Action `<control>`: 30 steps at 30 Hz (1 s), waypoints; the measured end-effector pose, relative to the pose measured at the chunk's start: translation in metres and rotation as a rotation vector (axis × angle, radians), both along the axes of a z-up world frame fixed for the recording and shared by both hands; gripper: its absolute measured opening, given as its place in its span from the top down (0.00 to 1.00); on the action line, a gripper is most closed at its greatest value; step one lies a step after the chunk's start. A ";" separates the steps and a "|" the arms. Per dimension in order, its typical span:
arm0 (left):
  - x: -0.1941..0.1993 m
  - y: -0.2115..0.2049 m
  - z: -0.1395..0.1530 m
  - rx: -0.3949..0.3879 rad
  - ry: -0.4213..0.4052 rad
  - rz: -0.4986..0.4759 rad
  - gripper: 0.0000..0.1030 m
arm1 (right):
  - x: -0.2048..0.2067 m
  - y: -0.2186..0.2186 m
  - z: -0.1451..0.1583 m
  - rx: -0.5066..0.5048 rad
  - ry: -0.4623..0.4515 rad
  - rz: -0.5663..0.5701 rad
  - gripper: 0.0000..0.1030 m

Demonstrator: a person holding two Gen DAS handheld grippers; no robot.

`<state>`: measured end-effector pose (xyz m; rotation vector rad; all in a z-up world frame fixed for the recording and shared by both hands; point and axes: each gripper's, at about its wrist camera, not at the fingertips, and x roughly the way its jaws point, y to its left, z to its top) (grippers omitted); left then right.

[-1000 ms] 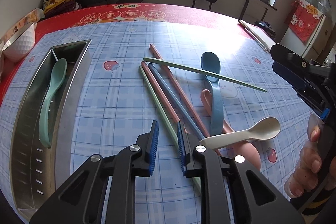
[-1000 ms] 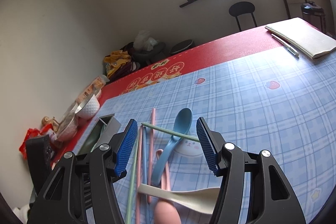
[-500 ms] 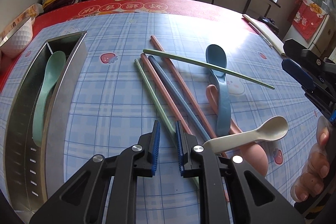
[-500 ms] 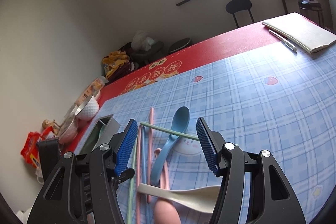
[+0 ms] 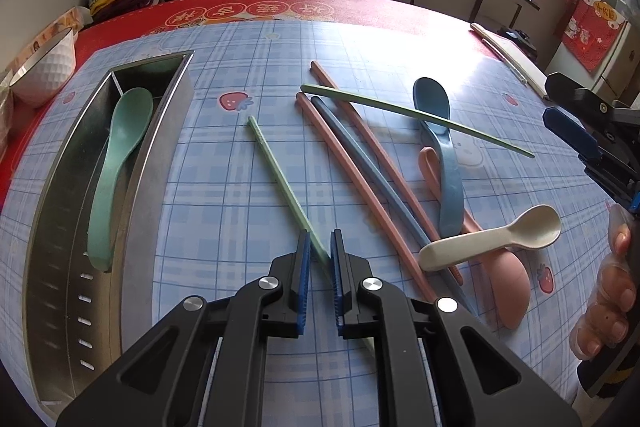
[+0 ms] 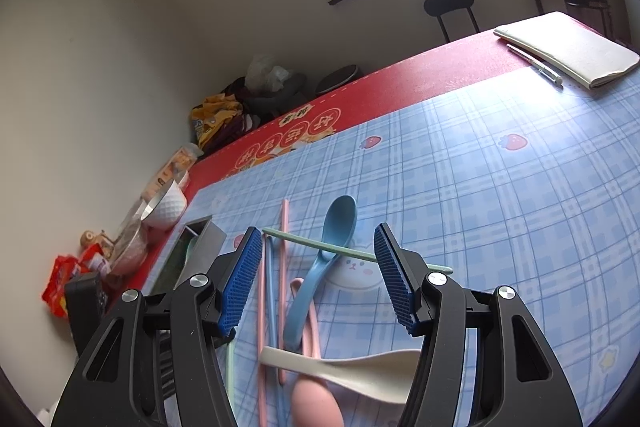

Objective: Organize utensils
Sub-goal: 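Lower the right gripper and close it on the light green chopstick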

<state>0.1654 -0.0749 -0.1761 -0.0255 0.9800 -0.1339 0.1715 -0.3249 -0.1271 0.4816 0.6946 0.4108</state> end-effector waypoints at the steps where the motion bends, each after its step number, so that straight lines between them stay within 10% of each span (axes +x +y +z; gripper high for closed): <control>1: 0.002 -0.002 -0.001 0.007 -0.005 0.002 0.90 | 0.000 0.000 -0.001 0.003 0.001 0.001 0.45; 11: -0.003 -0.010 -0.004 0.068 -0.069 -0.015 0.90 | 0.002 0.000 -0.005 0.015 0.017 0.009 0.45; 30: 0.000 0.007 -0.005 -0.044 -0.072 -0.006 0.91 | 0.015 0.015 -0.034 0.126 0.145 0.132 0.54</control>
